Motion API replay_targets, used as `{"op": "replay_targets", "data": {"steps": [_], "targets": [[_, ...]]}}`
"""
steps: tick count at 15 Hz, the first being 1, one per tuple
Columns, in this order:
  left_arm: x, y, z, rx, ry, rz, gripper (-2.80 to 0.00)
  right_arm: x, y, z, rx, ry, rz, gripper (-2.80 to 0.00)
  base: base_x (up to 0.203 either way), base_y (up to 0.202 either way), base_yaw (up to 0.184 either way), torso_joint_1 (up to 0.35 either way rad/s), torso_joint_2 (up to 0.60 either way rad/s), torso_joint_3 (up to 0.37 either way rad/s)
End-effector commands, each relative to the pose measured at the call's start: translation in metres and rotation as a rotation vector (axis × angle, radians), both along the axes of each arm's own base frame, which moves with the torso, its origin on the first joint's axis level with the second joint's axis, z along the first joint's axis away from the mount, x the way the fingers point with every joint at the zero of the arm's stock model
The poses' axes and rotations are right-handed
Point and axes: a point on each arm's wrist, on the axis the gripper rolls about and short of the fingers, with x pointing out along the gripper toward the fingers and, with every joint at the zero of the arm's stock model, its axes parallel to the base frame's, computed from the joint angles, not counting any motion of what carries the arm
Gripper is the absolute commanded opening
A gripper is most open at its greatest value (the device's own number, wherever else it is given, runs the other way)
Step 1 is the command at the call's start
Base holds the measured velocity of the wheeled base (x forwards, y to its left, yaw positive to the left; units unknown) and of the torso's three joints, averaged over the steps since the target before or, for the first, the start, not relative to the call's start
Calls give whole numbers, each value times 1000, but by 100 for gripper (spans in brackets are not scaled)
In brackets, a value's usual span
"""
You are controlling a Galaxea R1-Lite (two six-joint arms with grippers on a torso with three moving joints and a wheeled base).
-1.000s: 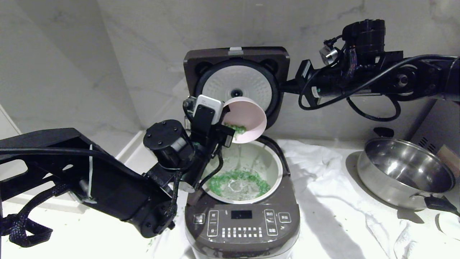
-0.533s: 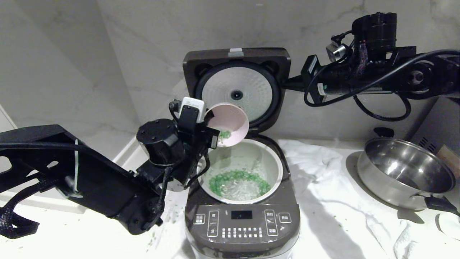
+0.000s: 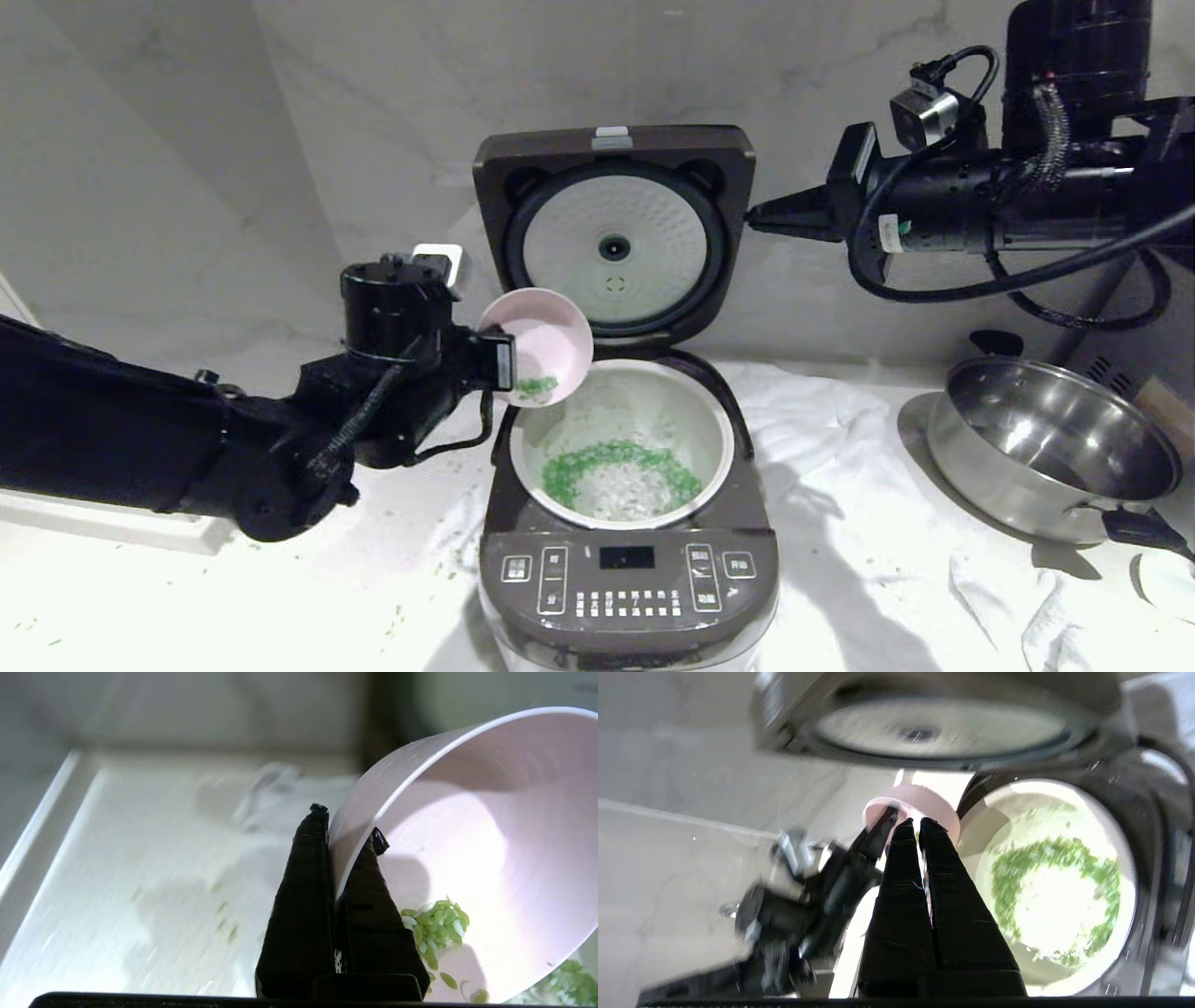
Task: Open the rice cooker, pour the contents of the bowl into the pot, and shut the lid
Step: Pour the water from the bowl into the rice cooker, then place the bowl on the table
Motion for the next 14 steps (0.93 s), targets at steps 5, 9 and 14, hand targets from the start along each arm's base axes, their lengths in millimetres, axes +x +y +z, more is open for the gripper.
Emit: {"op": "replay_targets", "data": {"steps": [5,9,14], "targets": [[-21,54,22,-33,247,81,-280,-79,-22,17,23,-47,28,-280,0,0,0,0,0,0],[-48,80,24,-66,438,108,-280,-116,-36,5,6,-46,31,-280,0,0,0,0,0,0],[-64,120,15,-104,509,252,-280,-155,-56,-4,-129,-155,-57,-280,0,0,0,0,0,0]]}}
